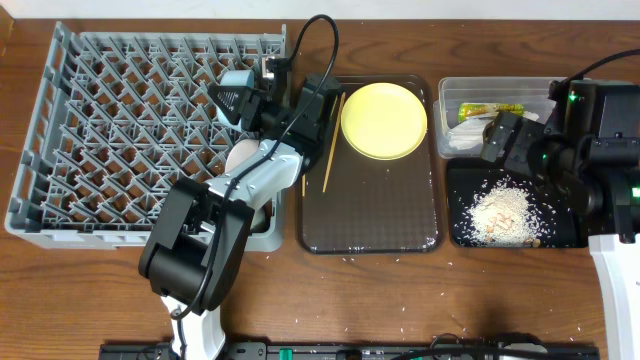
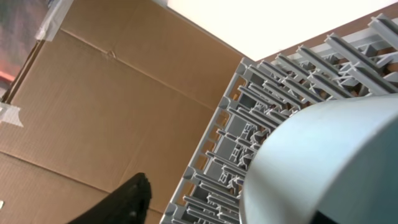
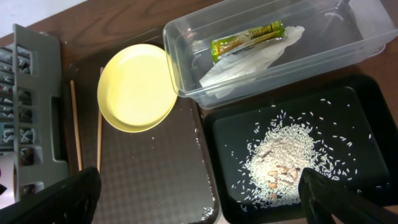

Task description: Sort waste into correct bins and load items into the dishwasher

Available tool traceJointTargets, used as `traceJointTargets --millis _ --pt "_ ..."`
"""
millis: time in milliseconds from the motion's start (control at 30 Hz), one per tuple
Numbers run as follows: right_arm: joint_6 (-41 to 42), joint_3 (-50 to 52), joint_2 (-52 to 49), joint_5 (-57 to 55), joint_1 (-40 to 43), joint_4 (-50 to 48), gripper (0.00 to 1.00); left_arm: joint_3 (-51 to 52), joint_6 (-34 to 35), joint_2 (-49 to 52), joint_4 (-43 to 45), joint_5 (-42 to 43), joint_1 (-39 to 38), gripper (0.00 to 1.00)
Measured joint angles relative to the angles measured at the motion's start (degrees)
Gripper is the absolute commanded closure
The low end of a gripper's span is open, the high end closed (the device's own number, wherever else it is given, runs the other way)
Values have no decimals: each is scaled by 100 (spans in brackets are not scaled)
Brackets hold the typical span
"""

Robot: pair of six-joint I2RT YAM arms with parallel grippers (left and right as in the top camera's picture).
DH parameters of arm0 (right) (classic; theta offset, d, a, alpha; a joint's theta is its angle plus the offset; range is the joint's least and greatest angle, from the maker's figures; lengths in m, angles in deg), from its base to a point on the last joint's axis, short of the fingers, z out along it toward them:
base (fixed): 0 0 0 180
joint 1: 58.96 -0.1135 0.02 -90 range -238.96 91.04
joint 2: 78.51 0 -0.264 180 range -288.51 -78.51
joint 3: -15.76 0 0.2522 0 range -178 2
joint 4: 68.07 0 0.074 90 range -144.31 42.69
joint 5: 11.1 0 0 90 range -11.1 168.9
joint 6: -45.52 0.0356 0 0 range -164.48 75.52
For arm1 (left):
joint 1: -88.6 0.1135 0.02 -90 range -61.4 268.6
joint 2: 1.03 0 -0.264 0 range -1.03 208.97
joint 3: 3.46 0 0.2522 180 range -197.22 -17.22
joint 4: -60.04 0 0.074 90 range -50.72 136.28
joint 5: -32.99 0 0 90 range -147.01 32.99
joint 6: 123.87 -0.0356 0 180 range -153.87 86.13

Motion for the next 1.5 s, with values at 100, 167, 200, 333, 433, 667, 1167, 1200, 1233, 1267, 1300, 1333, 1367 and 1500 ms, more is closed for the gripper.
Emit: traceJointTargets --millis 100,167,200,333,433,667,1167,1200,1233,1267,1300,1333,1367,1500 --pt "0 0 0 0 0 0 1 0 0 0 2 -22 -2 33" --pt "0 0 2 0 0 0 1 0 -11 2 164 -20 -17 32" --pt "0 0 0 0 0 0 1 0 -17 2 260 -17 -35 31" --pt "0 0 0 0 0 0 1 0 -44 2 328 280 -361 31" --pt "0 0 0 0 0 0 1 0 -44 4 420 566 -603 27" --pt "0 0 0 0 0 0 1 0 -42 4 697 955 -531 22" --pt "0 0 2 0 0 0 1 -2 894 13 -413 1814 -872 22" --pt "0 0 0 0 0 0 1 -2 962 13 -420 1845 -866 22" --pt "0 0 0 0 0 0 1 -2 1073 13 -426 1897 -828 19" --pt "0 0 0 0 0 0 1 -2 1102 13 -435 1906 -807 18" --pt "0 0 0 0 0 0 1 -2 1130 11 -435 1915 -789 12" --pt "2 0 2 0 0 0 1 -2 1187 7 -426 1919 -767 10" --pt "2 0 0 0 0 0 1 -2 1233 -22 -407 1952 -761 8" --pt "2 0 2 0 0 0 1 -2 1342 -490 -503 2358 -765 4"
